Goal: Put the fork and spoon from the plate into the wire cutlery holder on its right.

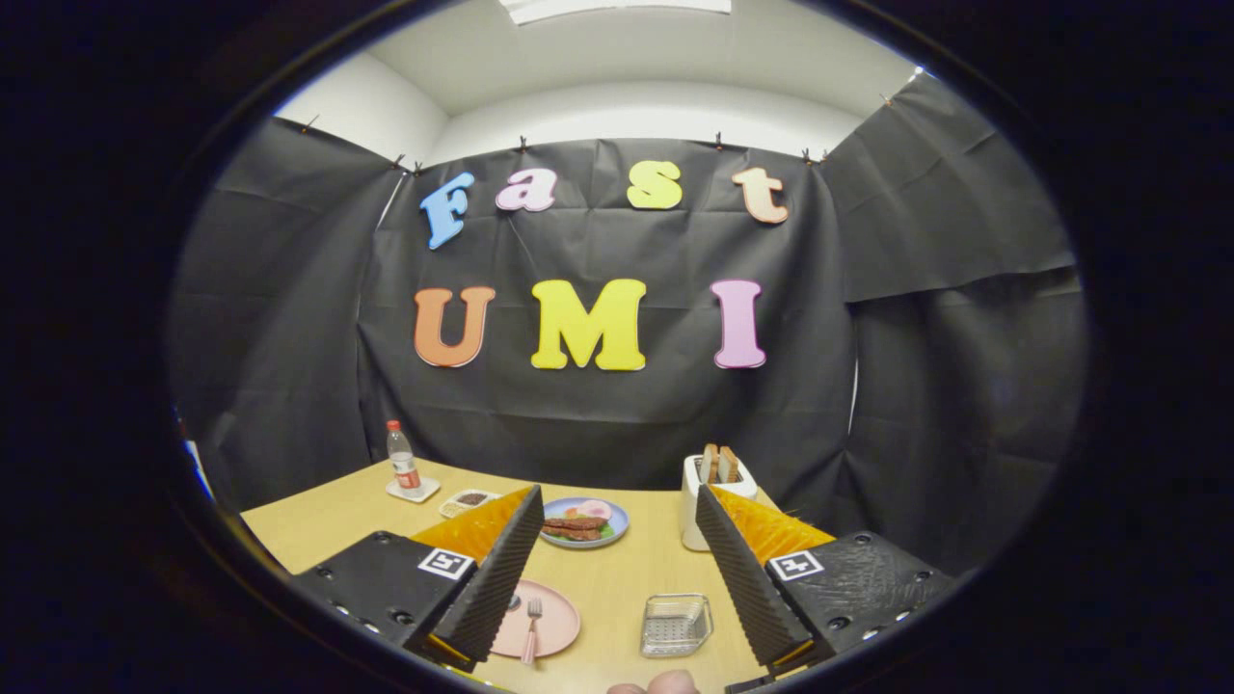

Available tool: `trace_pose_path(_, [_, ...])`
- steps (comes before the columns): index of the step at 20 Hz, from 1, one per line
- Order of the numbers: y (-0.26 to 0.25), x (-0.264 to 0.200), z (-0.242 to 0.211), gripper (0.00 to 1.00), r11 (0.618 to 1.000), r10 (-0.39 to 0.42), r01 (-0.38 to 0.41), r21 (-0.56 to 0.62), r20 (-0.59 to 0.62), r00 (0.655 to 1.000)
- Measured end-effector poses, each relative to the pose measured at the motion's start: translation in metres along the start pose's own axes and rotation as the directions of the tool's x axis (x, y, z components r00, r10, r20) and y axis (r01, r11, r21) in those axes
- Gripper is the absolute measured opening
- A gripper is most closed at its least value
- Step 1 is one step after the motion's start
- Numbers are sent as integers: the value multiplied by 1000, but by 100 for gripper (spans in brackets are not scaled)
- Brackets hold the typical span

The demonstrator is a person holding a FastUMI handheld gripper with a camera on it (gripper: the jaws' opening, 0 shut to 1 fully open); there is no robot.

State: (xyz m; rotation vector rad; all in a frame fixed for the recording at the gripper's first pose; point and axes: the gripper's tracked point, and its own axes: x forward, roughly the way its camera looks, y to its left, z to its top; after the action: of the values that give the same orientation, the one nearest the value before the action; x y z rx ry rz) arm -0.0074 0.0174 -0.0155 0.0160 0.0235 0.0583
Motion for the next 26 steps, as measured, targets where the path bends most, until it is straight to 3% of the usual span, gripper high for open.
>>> trace_pose_path(13, [24,-1,-35,95,999,53,-53,3,-60,997])
trace_pose_path(20, [42,-7,-117,95,997,73,-74,3,-207,976])
trace_pose_path(26, [63,-15,-215,96,996,92,-90,25,-417,904])
